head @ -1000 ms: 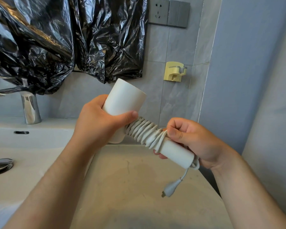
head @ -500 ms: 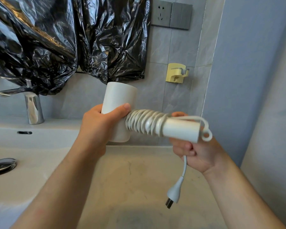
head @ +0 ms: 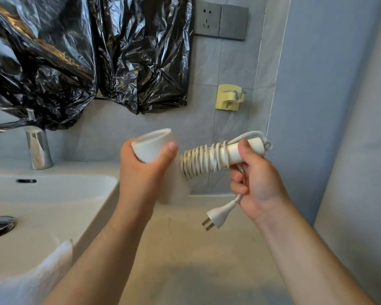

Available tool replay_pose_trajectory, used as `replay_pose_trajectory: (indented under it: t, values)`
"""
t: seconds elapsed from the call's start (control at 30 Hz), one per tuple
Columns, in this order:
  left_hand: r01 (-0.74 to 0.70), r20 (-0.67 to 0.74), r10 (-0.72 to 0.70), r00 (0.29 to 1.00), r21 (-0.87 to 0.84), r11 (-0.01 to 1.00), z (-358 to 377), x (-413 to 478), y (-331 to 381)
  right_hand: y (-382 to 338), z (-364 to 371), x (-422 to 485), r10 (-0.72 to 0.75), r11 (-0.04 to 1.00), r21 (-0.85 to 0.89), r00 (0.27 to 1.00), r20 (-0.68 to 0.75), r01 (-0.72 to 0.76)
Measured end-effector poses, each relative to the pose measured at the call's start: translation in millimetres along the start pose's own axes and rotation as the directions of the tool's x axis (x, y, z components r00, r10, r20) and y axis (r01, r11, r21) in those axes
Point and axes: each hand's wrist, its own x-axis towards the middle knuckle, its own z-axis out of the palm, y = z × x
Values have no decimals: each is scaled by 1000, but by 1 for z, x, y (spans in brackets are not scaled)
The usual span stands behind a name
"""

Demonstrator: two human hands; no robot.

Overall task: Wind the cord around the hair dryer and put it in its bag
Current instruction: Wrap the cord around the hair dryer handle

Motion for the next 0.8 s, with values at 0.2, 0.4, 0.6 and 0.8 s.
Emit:
replay_pose_trajectory:
  t: [0.2,0.4,0.6,0.8]
  values:
    - [-357,113,385,916,666,655,-16,-4,40,-11,-3,-5,-31,972,-230,996,82,49]
    - [-289,531,130,837,229,930,4,-21,45,-4,6,-19,44,869,-476,937,345,135]
    - [-113,576,72,815,36,993,6,-20,17,4,4,-21,133,763,-615,884,449,198]
    - [5,543,14,840,-34,999,0,-15,2,14,-3,-15,166,660,-709,871,462,250]
